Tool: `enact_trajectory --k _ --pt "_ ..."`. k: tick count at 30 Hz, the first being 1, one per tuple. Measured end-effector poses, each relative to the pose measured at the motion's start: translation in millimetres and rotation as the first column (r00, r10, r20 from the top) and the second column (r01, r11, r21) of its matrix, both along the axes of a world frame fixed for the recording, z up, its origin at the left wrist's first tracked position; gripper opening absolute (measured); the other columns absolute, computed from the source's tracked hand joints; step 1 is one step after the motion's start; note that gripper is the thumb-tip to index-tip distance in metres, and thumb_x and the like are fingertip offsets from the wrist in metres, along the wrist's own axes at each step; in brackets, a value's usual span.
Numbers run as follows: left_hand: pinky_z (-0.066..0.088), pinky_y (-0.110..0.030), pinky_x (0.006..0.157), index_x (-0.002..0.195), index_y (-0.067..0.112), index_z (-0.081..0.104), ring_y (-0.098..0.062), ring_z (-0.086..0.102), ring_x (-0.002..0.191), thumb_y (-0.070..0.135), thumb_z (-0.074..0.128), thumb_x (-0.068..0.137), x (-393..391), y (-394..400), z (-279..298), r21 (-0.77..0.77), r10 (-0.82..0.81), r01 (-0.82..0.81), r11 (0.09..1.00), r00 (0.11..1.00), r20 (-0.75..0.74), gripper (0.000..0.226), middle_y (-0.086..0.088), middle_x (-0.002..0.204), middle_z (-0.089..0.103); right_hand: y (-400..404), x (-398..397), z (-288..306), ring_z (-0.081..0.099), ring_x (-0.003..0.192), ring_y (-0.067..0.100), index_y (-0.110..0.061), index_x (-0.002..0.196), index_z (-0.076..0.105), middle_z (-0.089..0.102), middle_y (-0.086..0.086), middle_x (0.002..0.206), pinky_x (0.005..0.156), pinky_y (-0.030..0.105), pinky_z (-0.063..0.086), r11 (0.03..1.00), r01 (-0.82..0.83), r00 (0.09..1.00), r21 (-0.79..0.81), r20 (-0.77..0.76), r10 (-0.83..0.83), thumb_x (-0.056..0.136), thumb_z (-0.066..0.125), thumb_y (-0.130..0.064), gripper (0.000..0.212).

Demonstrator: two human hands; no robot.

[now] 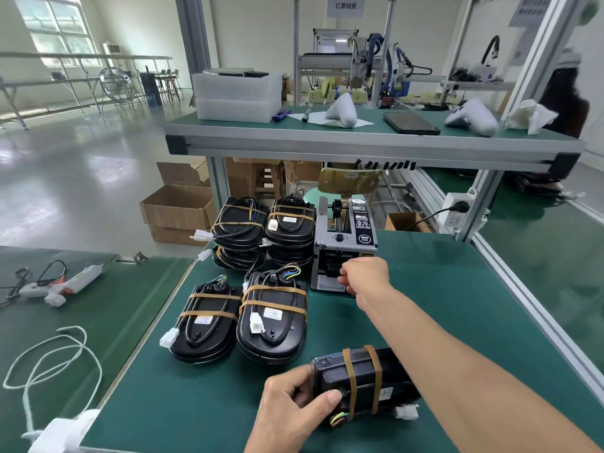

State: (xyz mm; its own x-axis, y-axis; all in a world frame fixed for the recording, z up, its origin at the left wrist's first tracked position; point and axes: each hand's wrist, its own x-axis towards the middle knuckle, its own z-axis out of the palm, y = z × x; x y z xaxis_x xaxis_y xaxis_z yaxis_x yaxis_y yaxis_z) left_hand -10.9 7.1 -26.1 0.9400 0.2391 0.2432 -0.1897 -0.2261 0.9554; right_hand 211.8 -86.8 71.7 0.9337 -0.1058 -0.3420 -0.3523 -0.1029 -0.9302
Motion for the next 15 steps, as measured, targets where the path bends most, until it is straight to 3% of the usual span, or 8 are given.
enact_trajectory --k 3,7,12,15 --pt "0.022 -0.022 0.056 0.115 0.048 0.079 -0.008 0.026 0.059 0.056 0.079 0.077 -0.4 1.1 2.4 -0.004 -0.005 0.005 1.000 1.000 -0.016 0.039 0.011 0.055 0.033 7.9 10.8 -11.4 0.065 0.042 0.010 -0.003 0.099 0.075 0.077 0.014 0.096 0.037 0.018 0.041 0.994 0.105 0.994 0.040 0.004 -0.105 0.092 0.059 0.003 0.019" --pt "0.021 -0.023 0.056 0.113 0.048 0.079 -0.008 0.026 0.060 0.054 0.079 0.077 -1.1 0.5 4.4 0.001 -0.005 0.006 1.000 0.999 -0.032 0.037 0.010 0.055 0.033 15.3 17.7 -18.2 0.063 0.038 0.008 -0.002 0.100 0.075 0.077 0.013 0.088 0.032 0.016 0.038 0.980 0.185 0.983 0.074 -0.021 -0.184 0.093 0.062 0.004 0.016" --pt "0.022 -0.030 0.059 0.117 0.051 0.077 -0.011 0.027 0.061 0.053 0.079 0.078 -0.3 1.0 3.2 0.027 0.004 -0.003 1.000 0.998 -0.057 0.040 0.007 0.059 0.029 25.3 20.7 -21.3 0.063 0.041 0.010 0.000 0.093 0.071 0.075 0.012 0.078 0.033 0.018 0.038 0.966 0.254 0.967 0.059 -0.036 -0.252 0.091 0.070 0.000 0.003" --pt "0.021 -0.027 0.057 0.117 0.052 0.077 -0.010 0.025 0.060 0.053 0.079 0.078 -0.6 1.5 3.0 0.020 0.004 -0.003 1.000 0.999 -0.053 0.039 0.008 0.057 0.029 30.2 24.5 -22.0 0.069 0.049 0.016 0.001 0.095 0.068 0.073 0.011 0.073 0.040 0.025 0.044 0.959 0.281 0.959 0.036 -0.032 -0.280 0.090 0.072 -0.003 0.008"
